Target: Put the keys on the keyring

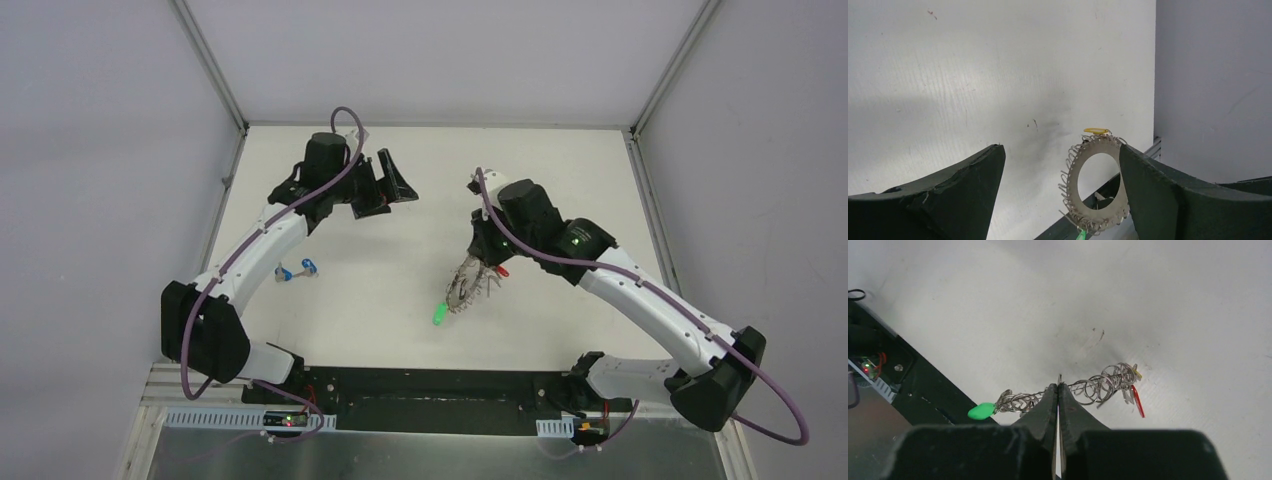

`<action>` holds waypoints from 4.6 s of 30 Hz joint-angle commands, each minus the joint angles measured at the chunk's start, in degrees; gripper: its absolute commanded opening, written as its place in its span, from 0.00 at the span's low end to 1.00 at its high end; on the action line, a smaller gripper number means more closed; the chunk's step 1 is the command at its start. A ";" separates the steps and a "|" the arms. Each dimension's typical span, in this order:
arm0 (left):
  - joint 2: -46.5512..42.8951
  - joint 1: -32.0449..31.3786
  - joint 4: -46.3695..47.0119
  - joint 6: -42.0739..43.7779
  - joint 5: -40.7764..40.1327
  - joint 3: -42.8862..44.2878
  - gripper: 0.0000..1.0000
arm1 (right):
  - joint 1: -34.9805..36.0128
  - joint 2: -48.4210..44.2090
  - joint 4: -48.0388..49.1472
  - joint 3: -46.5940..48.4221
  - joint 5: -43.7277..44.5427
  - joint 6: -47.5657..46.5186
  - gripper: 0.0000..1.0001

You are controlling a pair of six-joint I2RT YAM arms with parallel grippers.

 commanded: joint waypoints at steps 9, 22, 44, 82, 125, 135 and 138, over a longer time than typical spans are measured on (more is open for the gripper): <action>-9.28 2.60 -0.41 13.52 12.38 2.14 0.88 | -0.12 -2.60 11.27 -1.42 -11.46 0.60 0.00; -25.58 2.60 24.53 22.71 32.34 -20.22 0.83 | -0.10 -6.35 15.74 -7.16 -17.27 -6.55 0.00; -34.19 -3.63 40.61 24.13 28.49 -31.28 0.81 | 4.74 -2.90 17.85 -10.30 -15.06 -26.28 0.00; -27.11 -18.70 36.04 45.20 20.37 -35.65 0.55 | 4.32 -14.24 28.69 -23.18 -27.89 -21.22 0.00; -20.97 -28.73 43.51 43.92 6.57 -35.92 0.00 | 3.65 -18.45 32.62 -25.38 -16.24 -13.81 0.76; -23.27 -28.76 42.63 42.18 5.07 -36.83 0.00 | -2.58 -20.39 38.72 -31.71 -26.75 1.10 0.72; -23.63 -28.76 42.28 42.25 4.98 -36.84 0.00 | -5.99 -20.60 41.01 -33.46 -31.42 4.38 0.65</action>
